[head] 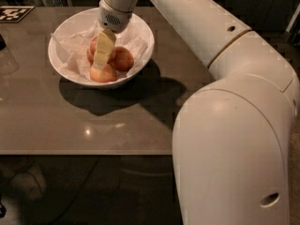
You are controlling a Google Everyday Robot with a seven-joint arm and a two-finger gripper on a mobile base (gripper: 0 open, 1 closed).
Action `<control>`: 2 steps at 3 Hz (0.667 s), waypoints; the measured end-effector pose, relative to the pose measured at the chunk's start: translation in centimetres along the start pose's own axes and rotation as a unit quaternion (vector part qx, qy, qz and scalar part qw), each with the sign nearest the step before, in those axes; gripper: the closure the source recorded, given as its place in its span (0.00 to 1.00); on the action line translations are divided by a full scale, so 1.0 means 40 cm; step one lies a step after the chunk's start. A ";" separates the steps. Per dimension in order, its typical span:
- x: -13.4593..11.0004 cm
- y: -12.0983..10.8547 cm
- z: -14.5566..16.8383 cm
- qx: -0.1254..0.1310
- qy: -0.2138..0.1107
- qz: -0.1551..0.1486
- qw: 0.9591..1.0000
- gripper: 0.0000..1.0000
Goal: Pick apple from white bowl
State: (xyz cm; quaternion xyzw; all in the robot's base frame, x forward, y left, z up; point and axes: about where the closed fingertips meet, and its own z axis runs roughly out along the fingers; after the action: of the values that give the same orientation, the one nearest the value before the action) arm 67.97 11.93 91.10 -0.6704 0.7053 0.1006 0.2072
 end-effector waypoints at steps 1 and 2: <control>0.000 0.000 0.000 0.000 0.000 0.000 1.000 0.32; 0.000 0.000 0.000 0.000 0.000 0.000 1.000 0.55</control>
Offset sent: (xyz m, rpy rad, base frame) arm 0.0000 0.0000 0.0000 0.0000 0.0000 0.0000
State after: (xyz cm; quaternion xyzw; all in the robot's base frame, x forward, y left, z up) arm 67.97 11.94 91.09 -0.6704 0.7053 0.1006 0.2072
